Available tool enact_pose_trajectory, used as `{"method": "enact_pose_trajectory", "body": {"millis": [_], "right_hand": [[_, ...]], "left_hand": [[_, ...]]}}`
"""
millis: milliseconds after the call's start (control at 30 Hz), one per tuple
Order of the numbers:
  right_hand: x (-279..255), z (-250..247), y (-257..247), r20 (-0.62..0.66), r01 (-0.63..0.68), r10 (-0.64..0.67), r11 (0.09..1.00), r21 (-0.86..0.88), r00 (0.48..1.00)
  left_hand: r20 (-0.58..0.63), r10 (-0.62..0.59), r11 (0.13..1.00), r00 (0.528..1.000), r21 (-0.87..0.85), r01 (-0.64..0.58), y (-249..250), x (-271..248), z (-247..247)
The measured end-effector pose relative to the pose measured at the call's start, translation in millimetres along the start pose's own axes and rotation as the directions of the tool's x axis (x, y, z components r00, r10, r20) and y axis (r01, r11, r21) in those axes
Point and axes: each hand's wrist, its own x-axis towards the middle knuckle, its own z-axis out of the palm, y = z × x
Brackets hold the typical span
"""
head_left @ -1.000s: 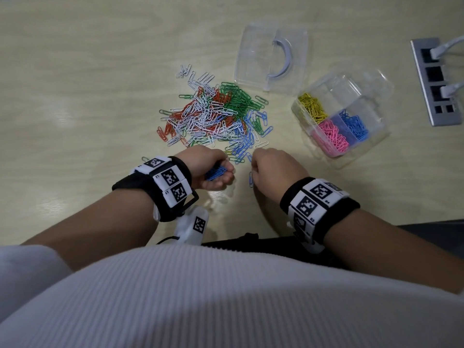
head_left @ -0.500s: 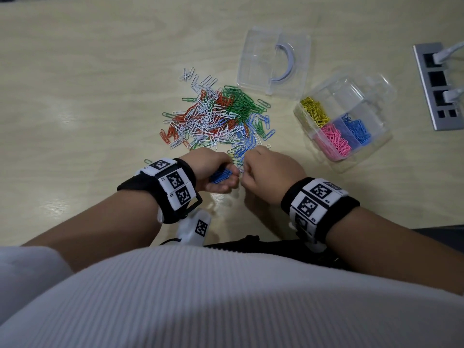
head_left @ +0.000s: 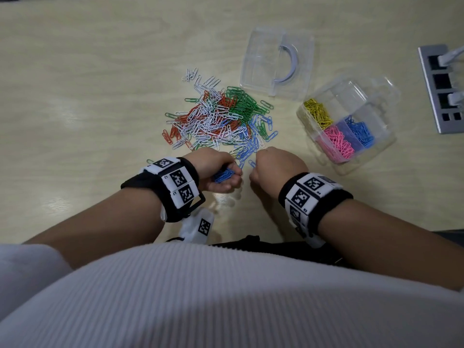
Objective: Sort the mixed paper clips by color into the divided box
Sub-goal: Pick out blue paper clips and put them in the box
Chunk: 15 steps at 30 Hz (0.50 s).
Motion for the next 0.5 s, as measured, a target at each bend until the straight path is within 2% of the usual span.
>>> {"method": "enact_pose_trajectory", "body": {"millis": [200,367,433,500], "right_hand": [[0,3,-3,-0.082,-0.015,0.018,0.999,0.037,0.996],[2,-3,-2,-0.033,0.029,-0.032,0.997,-0.069,0.999],[-1,-8,-3,-0.075,0.074,-0.081,0.993,-0.094,0.994],[-6,-13,-8,-0.126,0.202,-0.199,0.979,0.005,0.972]], "left_hand": [[-0.023,0.007,1.000,1.000,-0.010,-0.008,-1,1,1],[-0.030,-0.004,1.000,1.000,-0.030,0.003,-1,2,-1],[-0.031,0.000,0.999,1.000,-0.044,-0.001,-1,2,-2],[-0.045,0.015,0.998,0.999,-0.062,-0.018,-2,2,-3]]}}
